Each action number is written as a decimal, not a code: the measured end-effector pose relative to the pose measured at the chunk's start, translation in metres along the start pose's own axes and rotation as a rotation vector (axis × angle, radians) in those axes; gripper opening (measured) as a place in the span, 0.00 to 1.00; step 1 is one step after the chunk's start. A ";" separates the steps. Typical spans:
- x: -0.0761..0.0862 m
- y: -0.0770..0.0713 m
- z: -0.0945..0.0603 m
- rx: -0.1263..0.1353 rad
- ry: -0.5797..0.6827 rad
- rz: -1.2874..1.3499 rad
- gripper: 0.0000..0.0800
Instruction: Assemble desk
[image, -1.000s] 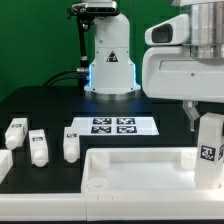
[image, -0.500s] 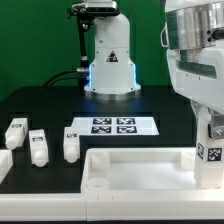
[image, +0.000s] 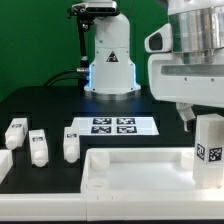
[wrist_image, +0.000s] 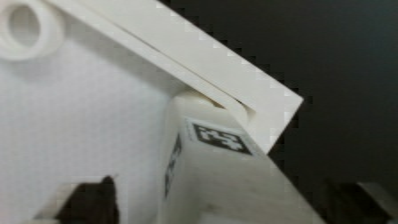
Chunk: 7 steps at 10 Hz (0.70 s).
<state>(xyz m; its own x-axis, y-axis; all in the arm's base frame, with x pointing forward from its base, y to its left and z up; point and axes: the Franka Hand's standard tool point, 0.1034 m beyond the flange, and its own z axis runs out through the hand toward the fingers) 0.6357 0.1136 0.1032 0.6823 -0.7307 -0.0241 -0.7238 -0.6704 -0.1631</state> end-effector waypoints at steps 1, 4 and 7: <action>0.001 0.001 0.000 -0.002 0.002 -0.083 0.77; 0.003 -0.001 -0.005 -0.026 0.026 -0.473 0.81; 0.000 -0.008 -0.007 -0.036 0.074 -0.891 0.81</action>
Offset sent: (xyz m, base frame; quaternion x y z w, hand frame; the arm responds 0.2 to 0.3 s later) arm 0.0037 0.0037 0.0231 -0.0239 0.0489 -0.4611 0.8857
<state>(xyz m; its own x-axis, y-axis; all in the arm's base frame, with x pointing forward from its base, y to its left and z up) 0.6409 0.1183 0.1110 0.9853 0.0577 0.1606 0.0680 -0.9959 -0.0594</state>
